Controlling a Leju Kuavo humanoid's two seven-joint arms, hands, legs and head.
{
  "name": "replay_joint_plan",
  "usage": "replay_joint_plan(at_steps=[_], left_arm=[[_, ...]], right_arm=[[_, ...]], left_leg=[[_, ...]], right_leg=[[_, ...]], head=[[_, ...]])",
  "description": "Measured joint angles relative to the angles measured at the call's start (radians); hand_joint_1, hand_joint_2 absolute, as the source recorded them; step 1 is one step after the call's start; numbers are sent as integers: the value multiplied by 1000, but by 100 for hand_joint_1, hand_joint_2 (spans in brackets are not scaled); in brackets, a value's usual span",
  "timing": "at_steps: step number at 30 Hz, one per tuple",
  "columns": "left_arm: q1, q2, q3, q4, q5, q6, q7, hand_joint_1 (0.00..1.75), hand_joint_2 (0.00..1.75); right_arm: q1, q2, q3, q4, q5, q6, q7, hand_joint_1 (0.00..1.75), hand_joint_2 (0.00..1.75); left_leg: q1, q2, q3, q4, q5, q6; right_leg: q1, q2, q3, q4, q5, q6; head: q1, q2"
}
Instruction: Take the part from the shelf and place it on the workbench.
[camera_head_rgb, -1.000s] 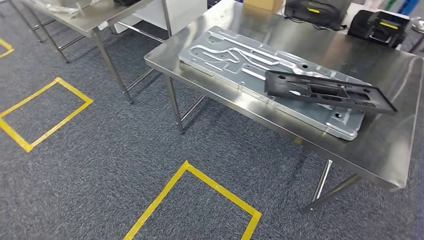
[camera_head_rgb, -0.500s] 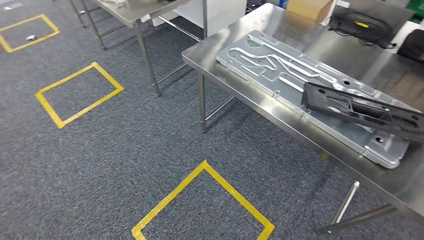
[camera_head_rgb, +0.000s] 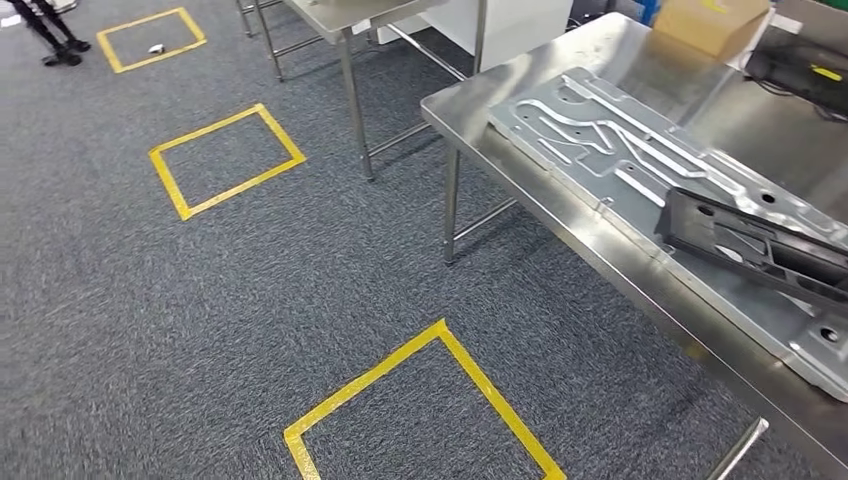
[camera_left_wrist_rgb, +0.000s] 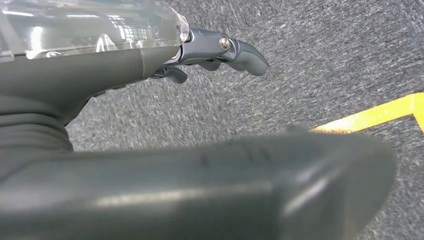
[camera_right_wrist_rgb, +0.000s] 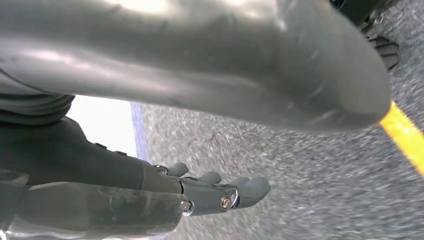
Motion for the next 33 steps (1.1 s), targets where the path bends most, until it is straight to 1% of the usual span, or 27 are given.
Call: replay_joint_plan(at_steps=[1, 2, 3, 4, 5, 6, 8, 9, 10, 11, 12, 13, 15, 17, 19, 20, 21, 23, 24, 25, 26, 27, 28, 30, 31, 32, 33], left_arm=[[-1, 1, -1, 0, -2, -5, -3, 0, 0], [0, 3, -2, 0, -3, -12, -5, 0, 0], [2, 5, -2, 0, -4, -21, -6, 0, 0], [5, 8, -3, 0, -4, -30, -6, 0, 0], [7, 11, -3, 0, -5, -37, -5, 0, 0], [7, 15, -3, 0, -7, -42, -5, 0, 0], [3, 22, -4, 0, -10, -51, -8, 0, 0], [1, 26, -4, 0, -11, -55, -13, 0, 0], [0, 30, -5, 0, -12, -59, -18, 0, 0], [0, 34, -5, 0, -13, -62, -24, 0, 0], [1, 37, -5, 0, -14, -64, -28, 0, 0], [2, 39, -5, 0, -14, -65, -31, 0, 0], [2, 46, -6, -1, -16, -65, -37, 0, 0], [1, 55, -8, -1, -19, -63, -39, 0, 0], [2, 62, -10, -1, -23, -62, -37, 0, 0], [5, 64, -10, -1, -25, -62, -36, 0, 0], [6, 66, -10, -1, -27, -62, -34, 0, 0], [4, 70, -11, -1, -27, -60, -30, 0, 0], [1, 72, -11, -1, -27, -59, -28, 0, 0], [-1, 73, -12, -1, -27, -58, -25, 0, 0], [-2, 73, -12, -1, -27, -58, -20, 0, 0], [-1, 73, -12, -1, -27, -57, -16, 0, 0], [-1, 73, -12, -1, -27, -55, -12, 0, 0], [-3, 74, -12, -1, -27, -52, -9, 0, 0], [-5, 74, -12, -1, -27, -51, -9, 0, 0], [-7, 75, -12, -1, -27, -51, -9, 0, 0], [-8, 75, -12, -2, -26, -51, -9, 0, 0]], right_arm=[[-1, 1, 3, 0, 2, 3, -8, 0, 0], [-4, 3, 5, 0, 3, 5, -15, 0, 0], [-8, 5, 7, 0, 4, 6, -22, 0, 0], [-14, 8, 9, 0, 6, 6, -28, 0, 0], [-17, 11, 10, 0, 9, 6, -32, 0, 0], [-19, 15, 13, 0, 15, 6, -34, 0, 0], [-18, 23, 20, 1, 31, 6, -25, 0, 0], [-17, 28, 26, 2, 39, 6, -15, 0, 0], [-15, 31, 30, 3, 46, 6, -3, 0, 0], [-13, 33, 34, 3, 51, 7, 8, 0, 0], [-12, 35, 38, 4, 55, 7, 18, 0, 0], [-12, 36, 41, 4, 60, 7, 27, 0, 0], [-11, 40, 48, 5, 71, 9, 46, 0, 0], [-10, 45, 60, 7, 86, 14, 64, 0, 0], [-12, 49, 72, 8, 99, 19, 77, 0, 0], [-12, 51, 77, 8, 104, 20, 81, 0, 0], [-12, 52, 81, 8, 107, 20, 84, 0, 0], [-8, 53, 86, 8, 111, 20, 86, 0, 0], [-6, 54, 88, 8, 114, 20, 86, 0, 0], [-4, 55, 91, 8, 117, 20, 86, 0, 0], [-4, 55, 95, 8, 121, 19, 85, 0, 0], [-5, 56, 99, 8, 123, 19, 84, 0, 0], [-6, 56, 103, 8, 125, 18, 82, 0, 0], [-7, 59, 108, 8, 127, 17, 80, 0, 0], [-7, 61, 108, 8, 128, 17, 79, 0, 0], [-8, 62, 109, 8, 129, 17, 78, 0, 0], [-10, 63, 110, 8, 130, 16, 77, 0, 0]], left_leg=[[-6, 13, 15, -33, 6, 6], [-10, 13, 16, -41, 4, 9], [-10, 2, 15, -46, 8, 12], [-7, -9, 19, -54, 14, 15], [-3, -20, 25, -64, 20, 19], [2, -30, 29, -74, 27, 24], [6, -53, 31, -82, 35, 29], [7, -66, 30, -81, 36, 30], [7, -81, 29, -80, 36, 29], [8, -96, 29, -78, 35, 28], [10, -111, 29, -73, 34, 24], [13, -125, 28, -67, 30, 19], [16, -151, 19, -46, 19, 3], [19, -168, 6, -31, 13, -13], [24, -183, -1, -31, 14, -25], [26, -175, -5, -26, 11, -30], [26, -154, -14, -6, -1, -35], [24, -94, -63, 94, -51, -41], [24, -75, -98, 162, -81, -44], [24, -66, -129, 220, -100, -44], [23, -63, -146, 250, -102, -43], [22, -61, -142, 240, -85, -39], [19, -55, -119, 191, -52, -31], [5, -15, -50, 52, 7, -11], [-2, 3, -26, 4, 21, -3], [-9, 14, -17, -19, 23, 3], [-12, 10, -17, -23, 22, 6]], right_leg=[[1, -10, 1, 0, -2, 4], [1, -21, 3, -1, -2, 8], [0, -30, 6, -4, -2, 13], [-1, -29, 9, -3, -5, 18], [-2, -10, 8, 6, -14, 22], [-4, 20, -1, 32, -33, 27], [-10, 81, -52, 143, -96, 32], [-13, 93, -83, 208, -124, 34], [-16, 97, -105, 253, -135, 38], [-19, 98, -114, 265, -127, 41], [-23, 100, -105, 239, -100, 44], [-28, 105, -81, 182, -60, 49], [-37, 145, -34, 70, -9, 53], [-35, 168, -22, 32, -3, 45], [-29, 149, -22, 30, -1, 29], [-28, 139, -19, 27, -1, 21], [-29, 128, -17, 23, 0, 14], [-26, 102, -13, 19, -1, 4], [-23, 88, -12, 19, -3, 1], [-20, 73, -11, 19, -5, -1], [-17, 60, -9, 19, -8, -2], [-14, 47, -6, 19, -11, -3], [-12, 34, -2, 19, -14, -3], [-7, 10, 8, 17, -21, -1], [-6, 0, 12, 16, -24, 2], [-6, -10, 14, 15, -25, 6], [-6, -20, 17, 12, -27, 11]], head=[[0, 0], [0, 0], [0, 0], [0, 0], [0, 0], [0, 0], [0, 0], [0, 0], [0, 0], [0, 0], [0, 0], [0, 0], [0, 0], [0, 0], [0, 0], [0, 0], [0, 0], [0, 0], [0, 0], [0, 0], [0, 0], [0, 0], [0, 0], [0, 0], [0, 0], [0, 0], [0, 0]])
